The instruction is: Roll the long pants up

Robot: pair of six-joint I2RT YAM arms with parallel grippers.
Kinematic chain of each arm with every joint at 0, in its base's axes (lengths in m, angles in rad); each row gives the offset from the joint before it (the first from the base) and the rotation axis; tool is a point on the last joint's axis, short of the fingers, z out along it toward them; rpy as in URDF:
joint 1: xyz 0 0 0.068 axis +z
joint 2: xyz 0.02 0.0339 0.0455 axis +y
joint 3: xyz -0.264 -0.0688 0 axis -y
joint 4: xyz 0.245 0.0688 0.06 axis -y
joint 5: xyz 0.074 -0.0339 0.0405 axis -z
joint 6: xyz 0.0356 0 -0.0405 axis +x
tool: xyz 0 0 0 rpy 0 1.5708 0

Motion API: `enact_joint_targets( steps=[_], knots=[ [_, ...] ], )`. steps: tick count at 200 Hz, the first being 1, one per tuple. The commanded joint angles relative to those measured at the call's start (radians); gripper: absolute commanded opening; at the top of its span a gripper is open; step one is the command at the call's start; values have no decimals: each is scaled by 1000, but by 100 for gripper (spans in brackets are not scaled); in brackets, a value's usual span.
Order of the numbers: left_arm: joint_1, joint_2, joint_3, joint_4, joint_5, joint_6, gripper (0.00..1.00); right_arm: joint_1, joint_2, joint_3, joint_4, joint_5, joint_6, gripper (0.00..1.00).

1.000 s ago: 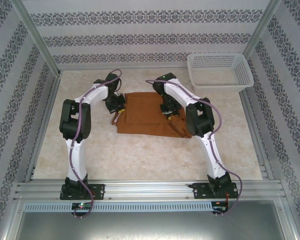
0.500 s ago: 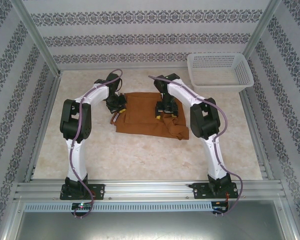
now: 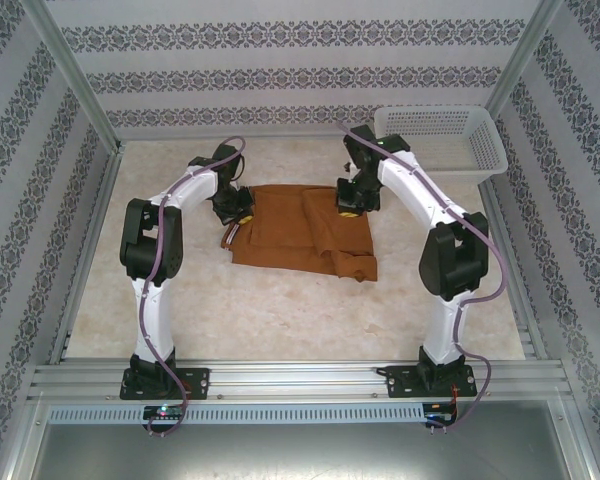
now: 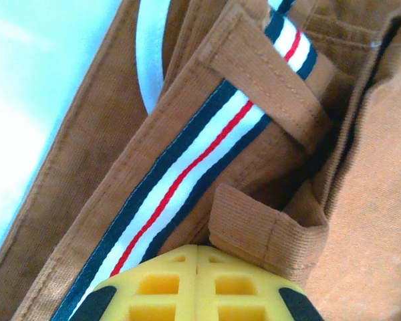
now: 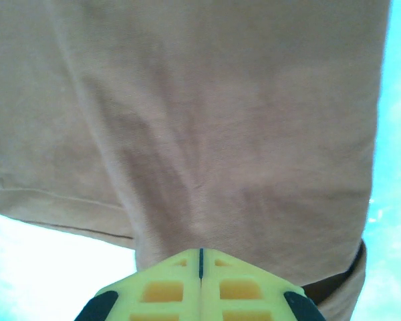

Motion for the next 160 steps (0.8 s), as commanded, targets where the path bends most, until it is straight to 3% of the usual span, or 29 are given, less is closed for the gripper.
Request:
enact_joint_targets(
  steps=[1, 51, 94, 96, 110, 119, 143, 160],
  knots=[
    [-18, -12, 35, -12, 9, 0, 0, -9, -30, -74, 23, 6, -13, 0],
    [-25, -11, 41, 6, 41, -19, 0, 8, 13, -217, 153, -14, 8, 0],
    [-34, -12, 70, -23, 31, -9, 0, 25, 148, -213, 185, -24, -1, 0],
    [-34, -13, 73, -27, 30, -7, 0, 23, 148, -211, 182, -21, -2, 2],
    [-34, -13, 92, -51, 15, 3, 0, 13, 113, -211, 173, -7, -15, 49],
    [-33, -14, 108, -69, 4, 10, 0, -5, 76, -206, 163, -3, -29, 64],
    [-33, -27, 134, -90, -1, 12, 0, -81, 0, -154, 94, -22, -112, 79],
    [-34, -48, 136, -88, 1, 8, 0, -166, -34, -155, 85, -88, -159, 81]
  ],
)
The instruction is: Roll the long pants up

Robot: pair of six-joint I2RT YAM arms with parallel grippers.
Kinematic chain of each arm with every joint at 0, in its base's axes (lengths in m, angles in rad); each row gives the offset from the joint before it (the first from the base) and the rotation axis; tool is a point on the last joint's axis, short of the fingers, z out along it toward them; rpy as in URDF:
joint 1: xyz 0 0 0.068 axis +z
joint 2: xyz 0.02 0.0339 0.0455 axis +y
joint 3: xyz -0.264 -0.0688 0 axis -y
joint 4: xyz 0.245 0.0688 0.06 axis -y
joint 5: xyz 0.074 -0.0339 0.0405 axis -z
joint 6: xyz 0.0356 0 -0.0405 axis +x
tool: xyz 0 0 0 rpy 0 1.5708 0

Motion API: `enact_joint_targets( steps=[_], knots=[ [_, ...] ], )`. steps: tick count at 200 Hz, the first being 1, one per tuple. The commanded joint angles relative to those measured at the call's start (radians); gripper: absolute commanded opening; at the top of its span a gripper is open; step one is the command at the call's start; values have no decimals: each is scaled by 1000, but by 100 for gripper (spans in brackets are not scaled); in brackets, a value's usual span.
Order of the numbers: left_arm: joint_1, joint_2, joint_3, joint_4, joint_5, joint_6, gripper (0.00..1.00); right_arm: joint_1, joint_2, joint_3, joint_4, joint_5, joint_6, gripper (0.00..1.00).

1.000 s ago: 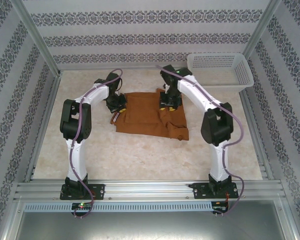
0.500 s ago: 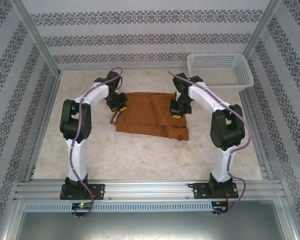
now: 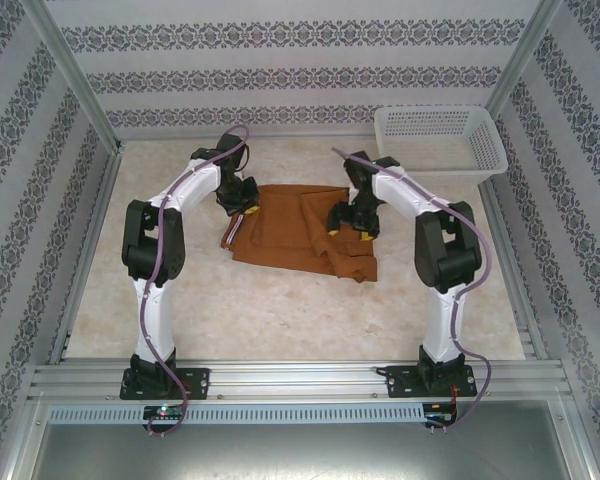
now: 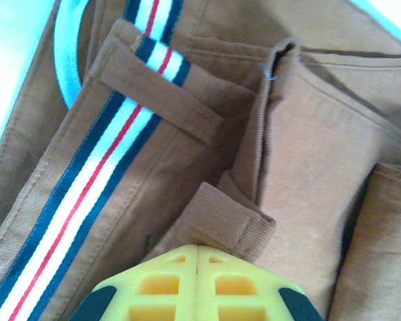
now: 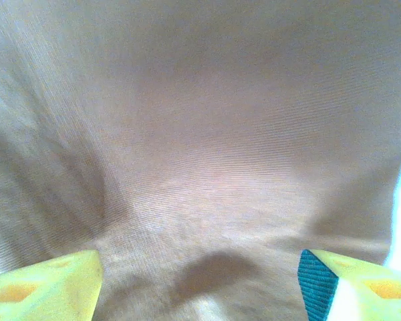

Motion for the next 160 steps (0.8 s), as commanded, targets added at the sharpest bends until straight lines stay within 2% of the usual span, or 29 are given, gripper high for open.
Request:
enact_joint_targets(
  steps=[1, 19, 43, 59, 102, 160],
  knots=[
    [-8, -49, 28, -47, -9, 11, 0, -114, -85, 32, -55, -63, -92, 81],
    [-8, -63, 30, -48, -8, 7, 0, -203, -84, 5, -47, -123, -138, 81],
    [-8, -62, 33, -54, -11, 5, 0, -261, -47, -50, -11, -221, -190, 80],
    [-9, -61, 34, -58, -13, 5, 0, -275, -21, -88, 28, -231, -202, 80],
    [-8, -58, 47, -77, -29, 9, 0, -284, 40, -197, 173, -376, -177, 79],
    [-11, -36, 67, -78, -23, -3, 0, -268, 62, -226, 249, -423, -157, 78]
  ],
)
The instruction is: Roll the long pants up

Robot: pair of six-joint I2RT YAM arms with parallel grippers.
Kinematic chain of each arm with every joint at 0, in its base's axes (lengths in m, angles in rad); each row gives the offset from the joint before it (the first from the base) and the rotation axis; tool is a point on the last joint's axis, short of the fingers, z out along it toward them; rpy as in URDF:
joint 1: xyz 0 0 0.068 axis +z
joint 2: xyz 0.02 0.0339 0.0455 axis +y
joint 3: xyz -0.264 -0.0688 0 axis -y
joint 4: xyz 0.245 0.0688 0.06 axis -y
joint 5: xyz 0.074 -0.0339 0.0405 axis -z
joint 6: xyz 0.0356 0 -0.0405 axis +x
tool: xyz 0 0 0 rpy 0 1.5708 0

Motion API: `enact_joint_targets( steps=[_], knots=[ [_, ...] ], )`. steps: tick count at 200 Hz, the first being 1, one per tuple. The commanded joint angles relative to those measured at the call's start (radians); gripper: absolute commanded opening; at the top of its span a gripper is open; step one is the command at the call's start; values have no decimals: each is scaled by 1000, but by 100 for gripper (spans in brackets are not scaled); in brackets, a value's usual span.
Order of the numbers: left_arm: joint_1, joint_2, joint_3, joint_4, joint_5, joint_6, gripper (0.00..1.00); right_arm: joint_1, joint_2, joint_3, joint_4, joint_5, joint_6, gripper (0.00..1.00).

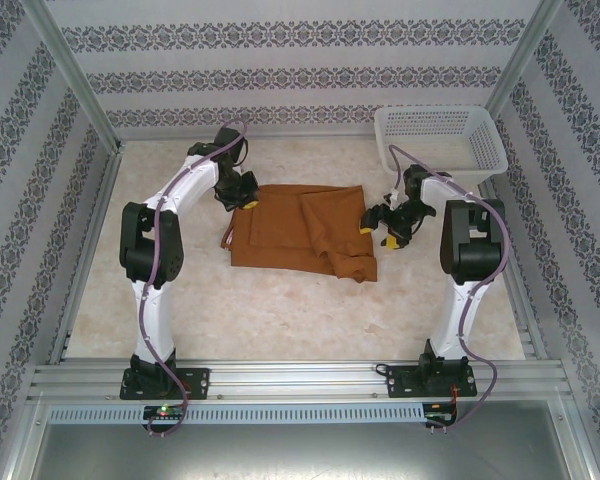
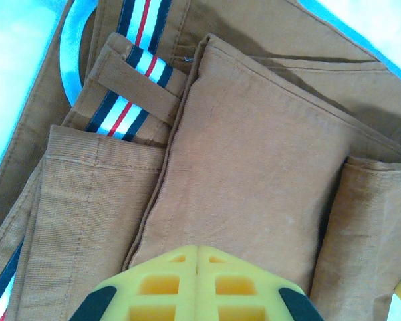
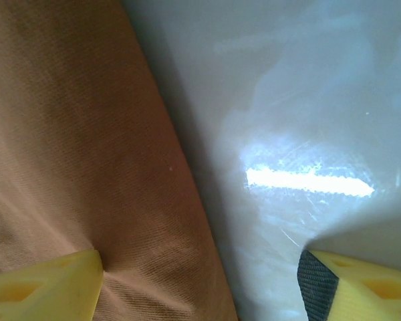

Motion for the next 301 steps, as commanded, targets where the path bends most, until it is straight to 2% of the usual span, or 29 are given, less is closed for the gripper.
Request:
enact_joint_targets(
  steps=[1, 16, 47, 69, 86, 90, 91, 98, 103, 146, 179, 229, 274, 301],
  knots=[
    [-11, -11, 30, -35, -15, -3, 0, 26, 20, -12, 79, -81, 8, 78],
    [-14, -6, 31, -33, -15, -6, 0, 40, 33, 0, 97, -127, 33, 78],
    [-17, -3, 38, -42, -22, -6, 0, 114, 72, 56, 86, -104, 48, 77],
    [-18, -4, 44, -52, -30, 1, 0, 162, 93, 81, 101, -109, 81, 69],
    [-18, -6, 47, -58, -35, 6, 0, 180, 100, 95, 101, -106, 99, 50],
    [-18, -6, 48, -60, -36, 7, 0, 183, 99, 97, 99, -103, 104, 40],
    [-18, -6, 48, -60, -36, 7, 0, 183, 99, 97, 99, -103, 104, 40],
    [-17, -6, 46, -62, -38, 10, 0, 185, 97, 101, 89, -93, 105, 13],
    [-17, -7, 46, -64, -39, 12, 0, 185, 93, 105, 77, -79, 103, 0],
    [-18, -17, 36, -62, -43, 21, 0, 160, 28, 215, -165, 181, 26, 0],
    [-18, -19, 23, -39, -25, 18, 0, 156, 8, 407, -410, 477, -33, 0],
    [-18, -26, 16, -28, -12, 20, 0, 235, 70, 684, -658, 814, -13, 0],
    [-17, -51, -13, -25, -15, 31, 0, 356, 263, 846, -793, 1016, 38, 0],
    [-16, -70, -36, -25, -21, 41, 0, 405, 380, 910, -803, 1024, 57, 0]
  ],
)
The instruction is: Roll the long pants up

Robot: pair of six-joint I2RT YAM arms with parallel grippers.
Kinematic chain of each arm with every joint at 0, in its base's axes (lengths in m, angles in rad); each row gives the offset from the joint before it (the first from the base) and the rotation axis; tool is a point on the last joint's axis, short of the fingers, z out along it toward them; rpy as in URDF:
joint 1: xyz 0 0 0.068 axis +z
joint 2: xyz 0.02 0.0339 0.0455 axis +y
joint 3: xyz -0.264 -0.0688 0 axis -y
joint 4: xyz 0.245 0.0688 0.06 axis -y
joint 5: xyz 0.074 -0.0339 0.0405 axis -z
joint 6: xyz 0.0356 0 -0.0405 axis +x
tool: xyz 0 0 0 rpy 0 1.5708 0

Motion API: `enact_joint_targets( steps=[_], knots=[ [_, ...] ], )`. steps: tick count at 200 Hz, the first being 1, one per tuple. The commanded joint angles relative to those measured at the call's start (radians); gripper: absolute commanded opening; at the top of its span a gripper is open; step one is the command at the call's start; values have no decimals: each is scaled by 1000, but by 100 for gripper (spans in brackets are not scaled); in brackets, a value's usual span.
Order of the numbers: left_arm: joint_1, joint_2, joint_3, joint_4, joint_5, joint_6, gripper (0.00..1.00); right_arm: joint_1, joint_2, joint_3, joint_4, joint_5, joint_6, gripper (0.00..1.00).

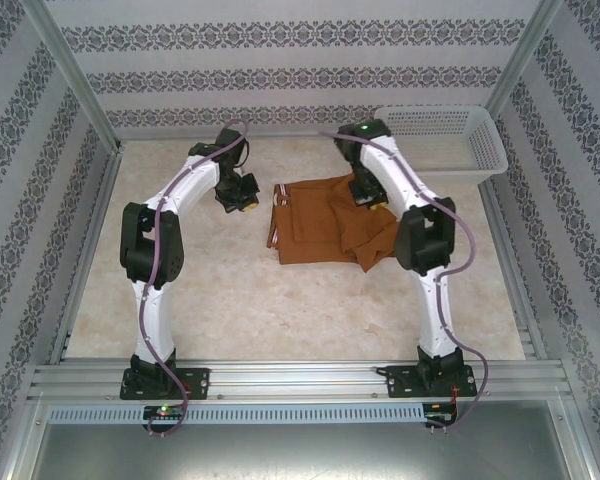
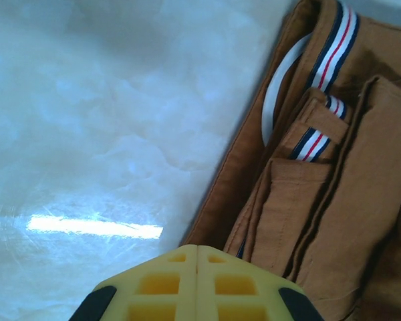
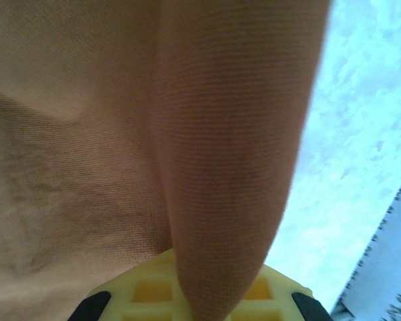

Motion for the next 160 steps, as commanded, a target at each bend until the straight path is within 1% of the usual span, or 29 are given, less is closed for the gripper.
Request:
enact_joint_targets(
  steps=[1, 21, 53, 68, 82, 94, 124, 160],
  knots=[
    [-9, -65, -23, -1, -6, 29, 0, 39, 105, 57, -80, 72, 35, 0],
    [-10, -76, -41, 1, -7, 35, 0, 71, 180, 138, -100, 61, 46, 0],
    [-9, -88, -73, 25, -1, 25, 0, 124, 259, 266, -123, 39, 59, 0],
    [-9, -98, -104, 64, 21, 1, 0, 131, 280, 281, -119, -8, 71, 0],
    [-12, -111, -152, 121, 49, -34, 0, 132, 274, 251, -83, -74, 88, 0],
    [-15, -117, -183, 155, 62, -62, 0, 138, 256, 221, -51, -98, 101, 0],
    [-22, -110, -185, 167, 71, -74, 0, 142, 207, 217, -22, -105, 107, 0],
    [-40, -83, -179, 183, 86, -81, 0, 96, 142, 245, -42, -109, 97, 0]
  ],
)
